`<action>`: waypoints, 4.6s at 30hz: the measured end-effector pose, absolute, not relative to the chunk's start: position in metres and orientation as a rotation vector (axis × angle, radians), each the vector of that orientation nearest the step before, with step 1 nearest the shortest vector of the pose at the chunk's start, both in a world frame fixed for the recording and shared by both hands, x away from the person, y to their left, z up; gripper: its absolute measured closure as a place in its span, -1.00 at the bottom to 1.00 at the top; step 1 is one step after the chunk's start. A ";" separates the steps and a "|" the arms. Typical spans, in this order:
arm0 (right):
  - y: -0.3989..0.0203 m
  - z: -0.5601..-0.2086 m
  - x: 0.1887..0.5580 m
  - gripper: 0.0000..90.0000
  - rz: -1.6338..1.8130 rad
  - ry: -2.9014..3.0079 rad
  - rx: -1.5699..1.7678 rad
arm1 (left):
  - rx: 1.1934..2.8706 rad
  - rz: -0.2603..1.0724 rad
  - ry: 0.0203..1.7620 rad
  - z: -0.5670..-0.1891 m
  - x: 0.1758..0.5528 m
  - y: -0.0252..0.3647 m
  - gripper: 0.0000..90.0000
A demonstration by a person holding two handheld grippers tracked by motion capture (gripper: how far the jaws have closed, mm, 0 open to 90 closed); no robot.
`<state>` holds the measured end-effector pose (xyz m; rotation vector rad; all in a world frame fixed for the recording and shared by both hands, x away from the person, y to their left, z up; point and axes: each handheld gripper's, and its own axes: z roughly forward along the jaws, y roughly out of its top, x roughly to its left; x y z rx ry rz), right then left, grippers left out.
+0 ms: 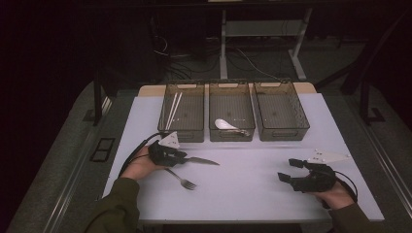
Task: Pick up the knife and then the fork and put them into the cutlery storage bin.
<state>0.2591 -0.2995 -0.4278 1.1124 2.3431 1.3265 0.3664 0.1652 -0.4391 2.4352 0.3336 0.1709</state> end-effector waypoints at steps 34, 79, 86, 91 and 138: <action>-0.300 -0.427 0.259 -0.40 1.330 2.347 1.106 | 2.411 0.135 0.375 -0.442 0.364 0.169 0.67; -0.296 -0.421 0.261 -0.40 1.362 2.356 1.117 | 2.153 0.134 0.271 -0.394 0.348 0.137 0.76; -0.290 -0.411 0.266 -0.46 1.394 2.369 1.092 | 2.122 0.170 0.361 -0.387 0.342 0.115 0.76; -0.280 -0.400 0.273 -0.30 1.459 2.357 1.090 | 2.086 0.212 0.419 -0.382 0.335 0.094 0.76; -0.245 -0.342 0.348 0.95 1.695 2.123 1.123 | 2.043 0.274 0.485 -0.389 0.311 0.080 0.12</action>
